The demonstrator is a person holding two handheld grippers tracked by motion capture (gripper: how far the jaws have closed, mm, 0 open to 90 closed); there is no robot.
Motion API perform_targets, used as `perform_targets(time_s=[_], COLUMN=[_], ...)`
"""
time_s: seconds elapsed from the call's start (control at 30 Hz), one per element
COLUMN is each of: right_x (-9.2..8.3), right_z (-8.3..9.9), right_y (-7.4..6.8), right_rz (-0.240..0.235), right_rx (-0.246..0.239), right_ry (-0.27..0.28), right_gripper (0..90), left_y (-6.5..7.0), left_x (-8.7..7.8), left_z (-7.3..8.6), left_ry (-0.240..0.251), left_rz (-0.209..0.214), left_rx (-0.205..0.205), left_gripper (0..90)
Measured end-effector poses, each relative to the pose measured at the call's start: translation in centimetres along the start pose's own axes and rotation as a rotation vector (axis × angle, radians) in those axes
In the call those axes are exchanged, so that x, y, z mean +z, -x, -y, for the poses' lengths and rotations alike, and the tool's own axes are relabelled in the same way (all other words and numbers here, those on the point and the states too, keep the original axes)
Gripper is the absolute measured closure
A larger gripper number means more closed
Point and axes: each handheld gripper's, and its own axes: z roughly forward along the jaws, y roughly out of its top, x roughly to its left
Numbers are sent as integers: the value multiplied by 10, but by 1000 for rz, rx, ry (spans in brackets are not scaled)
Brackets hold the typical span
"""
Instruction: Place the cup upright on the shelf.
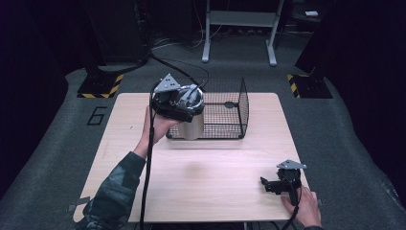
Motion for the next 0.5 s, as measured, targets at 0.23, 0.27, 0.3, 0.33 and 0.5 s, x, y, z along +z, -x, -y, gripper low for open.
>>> perform_targets(time_s=[0.23, 0.27, 0.3, 0.33, 0.5], right_x=[0, 0, 0, 0, 0], right_z=[0, 0, 0, 0, 0], right_y=[0, 0, 0, 0, 0], right_rz=[0, 0, 0, 0, 0], right_rx=[-2, -2, 1, -2, -2], right_ry=[1, 1, 0, 1, 1], right_gripper=[0, 0, 0, 0, 0], left_y=[-6, -7, -7, -8, -12], left_x=[9, 10, 12, 14, 22], left_z=[-6, -7, -8, -9, -15], left_ry=[-7, -11, -8, -7, -7], left_rz=[-16, -17, -22, -24, -34], left_rx=[-4, -1, -3, -1, -1], left_gripper=[39, 39, 39, 39, 39])
